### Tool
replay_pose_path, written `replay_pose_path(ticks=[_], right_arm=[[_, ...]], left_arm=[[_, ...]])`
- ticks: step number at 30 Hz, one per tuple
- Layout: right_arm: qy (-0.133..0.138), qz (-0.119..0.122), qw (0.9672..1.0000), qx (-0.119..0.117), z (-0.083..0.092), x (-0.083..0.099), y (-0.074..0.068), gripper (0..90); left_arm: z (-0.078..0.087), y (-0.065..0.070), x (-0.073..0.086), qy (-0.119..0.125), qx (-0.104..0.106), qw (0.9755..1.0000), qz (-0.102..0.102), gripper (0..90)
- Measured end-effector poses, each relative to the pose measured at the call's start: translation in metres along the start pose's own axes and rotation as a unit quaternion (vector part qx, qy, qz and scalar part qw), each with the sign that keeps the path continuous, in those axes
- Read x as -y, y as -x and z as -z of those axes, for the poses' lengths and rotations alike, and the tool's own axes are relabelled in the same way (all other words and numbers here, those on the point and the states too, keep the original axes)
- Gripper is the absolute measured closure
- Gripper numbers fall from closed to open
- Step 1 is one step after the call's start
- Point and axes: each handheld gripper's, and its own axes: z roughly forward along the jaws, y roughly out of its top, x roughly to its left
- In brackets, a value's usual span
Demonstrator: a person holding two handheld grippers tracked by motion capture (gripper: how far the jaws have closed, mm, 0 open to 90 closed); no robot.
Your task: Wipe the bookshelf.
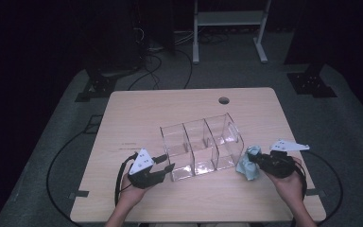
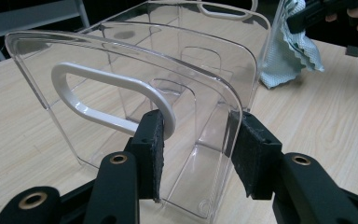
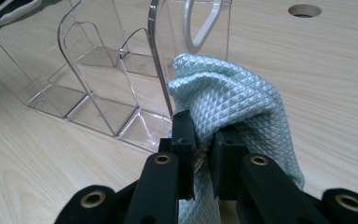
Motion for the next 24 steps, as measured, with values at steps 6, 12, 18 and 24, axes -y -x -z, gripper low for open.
replay_pose_path(ticks=[6, 12, 18, 24], right_arm=[[-0.01, 0.006, 0.9999, -0.009, -0.007, -0.002, -0.005, 81.2], [-0.018, 0.008, 0.9997, -0.017, -0.015, -0.006, -0.007, 81.1], [-0.018, 0.011, 0.9995, -0.024, -0.024, -0.009, -0.011, 81.1], [-0.021, 0.013, 0.9992, -0.031, -0.032, -0.011, -0.015, 81.0]], left_arm=[[0.002, -0.005, -0.002, -0.009, -0.012, 0.9999, 0.0, 54.7], [0.002, -0.017, -0.003, -0.018, -0.025, 0.9995, 0.006, 57.8], [-0.002, -0.031, -0.005, -0.019, -0.038, 0.999, 0.015, 62.0], [-0.006, -0.041, -0.009, -0.021, -0.055, 0.998, 0.024, 62.4]])
